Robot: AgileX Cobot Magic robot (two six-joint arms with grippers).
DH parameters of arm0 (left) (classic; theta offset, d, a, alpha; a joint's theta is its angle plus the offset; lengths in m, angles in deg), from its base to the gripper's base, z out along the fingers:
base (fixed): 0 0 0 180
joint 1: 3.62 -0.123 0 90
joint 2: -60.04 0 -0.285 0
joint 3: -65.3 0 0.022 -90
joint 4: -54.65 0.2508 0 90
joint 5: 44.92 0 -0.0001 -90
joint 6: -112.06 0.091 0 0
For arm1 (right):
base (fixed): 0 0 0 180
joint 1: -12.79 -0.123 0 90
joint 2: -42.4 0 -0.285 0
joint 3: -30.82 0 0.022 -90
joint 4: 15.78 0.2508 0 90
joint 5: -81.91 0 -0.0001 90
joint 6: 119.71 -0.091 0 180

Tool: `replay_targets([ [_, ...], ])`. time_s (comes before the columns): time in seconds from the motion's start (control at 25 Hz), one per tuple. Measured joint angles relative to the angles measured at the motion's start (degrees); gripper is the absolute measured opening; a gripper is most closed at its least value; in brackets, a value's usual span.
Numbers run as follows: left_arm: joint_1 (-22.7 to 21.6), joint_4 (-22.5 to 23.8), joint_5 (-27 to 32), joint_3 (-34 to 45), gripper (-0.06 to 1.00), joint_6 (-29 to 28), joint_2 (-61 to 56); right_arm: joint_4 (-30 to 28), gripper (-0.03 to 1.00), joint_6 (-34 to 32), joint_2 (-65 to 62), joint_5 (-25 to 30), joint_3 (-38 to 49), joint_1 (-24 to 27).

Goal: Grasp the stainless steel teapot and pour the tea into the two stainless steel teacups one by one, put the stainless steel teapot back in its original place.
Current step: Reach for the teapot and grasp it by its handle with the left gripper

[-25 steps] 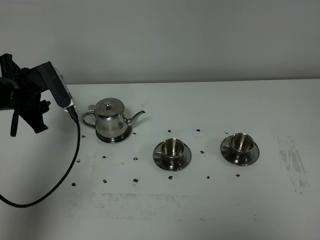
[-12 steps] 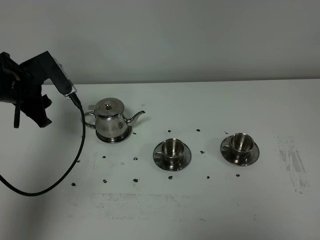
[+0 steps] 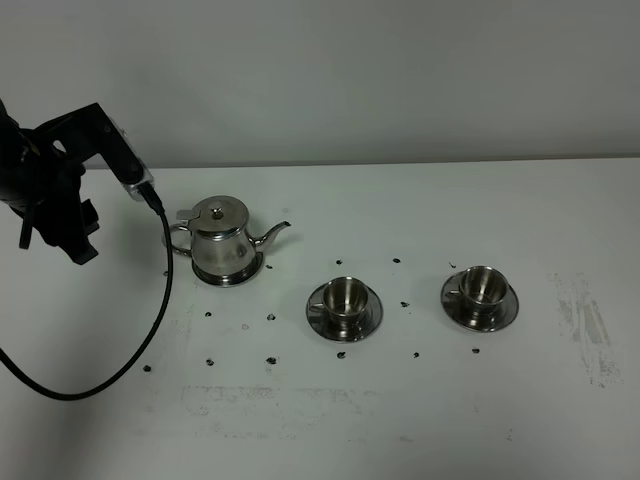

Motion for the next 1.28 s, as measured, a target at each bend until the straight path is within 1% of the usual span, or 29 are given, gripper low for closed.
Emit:
replay_targets([
  [0.16, 0.0, -2.08, -0.11, -1.04, 0.51, 1.67, 0.31, 0.0, 0.24, 0.0, 0.0, 0.0, 0.0, 0.0],
  [0.24, 0.29, -2.41, 1.0, -3.43, 0.51, 1.99, 1.49, 0.0, 0.24, 0.0, 0.0, 0.0, 0.0, 0.0],
  [0.36, 0.7, -2.74, 6.55, -9.77, 0.51, 2.32, 5.76, 0.0, 0.24, 0.0, 0.0, 0.0, 0.0, 0.0],
  [0.44, 1.06, -2.82, 10.62, -14.16, 0.51, 3.81, 8.79, 0.0, 0.24, 0.0, 0.0, 0.0, 0.0, 0.0],
  [0.56, 1.64, -4.03, 13.36, -19.05, 0.51, 7.39, 12.27, 0.0, 0.24, 0.0, 0.0, 0.0, 0.0, 0.0],
  [0.68, 2.62, -5.5, 13.84, -21.37, 0.51, 11.73, 14.31, 0.0, 0.24, 0.0, 0.0, 0.0, 0.0, 0.0],
  [0.8, 3.51, -6.09, 13.9, -22.5, 0.51, 14.71, 16.21, 0.0, 0.24, 0.0, 0.0, 0.0, 0.0, 0.0],
  [1.08, 3.52, -10.06, 14.98, -24.25, 0.51, 23.41, 18.69, 0.04, 0.24, 0.0, 0.0, -0.04, 0.0, 0.0],
  [1.28, 3.52, -11.18, 14.12, -24.52, 0.51, 27.96, 19.83, 0.04, 0.24, 0.0, 0.0, -0.04, 0.0, 0.0],
])
